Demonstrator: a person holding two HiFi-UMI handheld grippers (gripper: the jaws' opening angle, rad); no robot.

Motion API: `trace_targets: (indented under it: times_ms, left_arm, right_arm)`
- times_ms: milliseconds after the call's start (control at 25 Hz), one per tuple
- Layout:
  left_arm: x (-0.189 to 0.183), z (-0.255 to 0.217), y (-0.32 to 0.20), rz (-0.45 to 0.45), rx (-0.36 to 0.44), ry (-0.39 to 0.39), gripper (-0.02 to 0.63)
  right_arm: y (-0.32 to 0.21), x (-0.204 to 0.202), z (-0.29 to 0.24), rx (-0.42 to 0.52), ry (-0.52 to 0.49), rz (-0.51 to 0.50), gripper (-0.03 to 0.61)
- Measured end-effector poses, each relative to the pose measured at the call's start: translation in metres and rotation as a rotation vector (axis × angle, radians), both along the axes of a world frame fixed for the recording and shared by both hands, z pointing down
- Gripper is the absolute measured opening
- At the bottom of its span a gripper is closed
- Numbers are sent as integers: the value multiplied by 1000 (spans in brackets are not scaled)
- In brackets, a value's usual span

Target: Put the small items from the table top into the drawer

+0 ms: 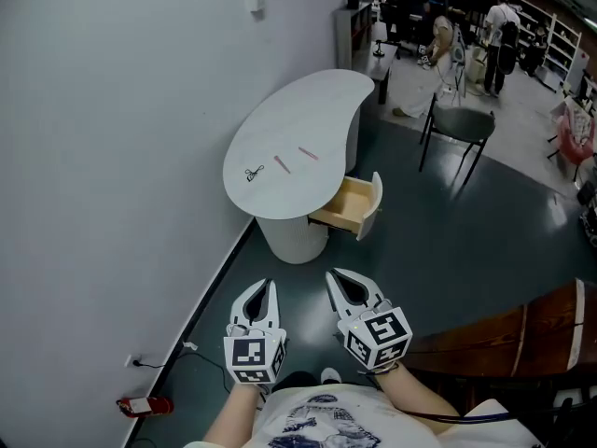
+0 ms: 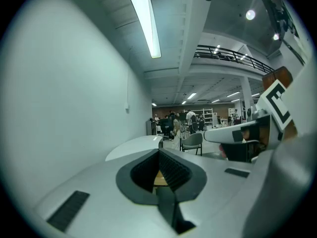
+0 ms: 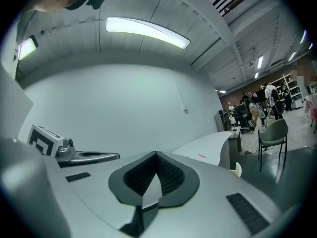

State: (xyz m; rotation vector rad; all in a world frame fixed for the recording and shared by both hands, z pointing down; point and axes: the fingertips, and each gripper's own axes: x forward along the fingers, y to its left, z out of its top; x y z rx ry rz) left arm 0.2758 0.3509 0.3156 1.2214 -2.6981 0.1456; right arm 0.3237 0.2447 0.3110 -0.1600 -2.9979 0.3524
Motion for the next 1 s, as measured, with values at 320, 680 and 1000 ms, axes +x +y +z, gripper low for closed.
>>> trace_targets:
  times_ms: [320,680,1000]
  left_arm:
    - [-9,9,-2,-2,-21,7,20]
    - [-66,18,-10,7,-19,24,20]
    - [-152,21,-21,32,-23,43,20]
  right_arm:
    - [-7,-9,5,-22,3,-14,20]
    - [-17,-62,12,-10,29,-7,20]
    - [-28,-144,16,2,64,12,20]
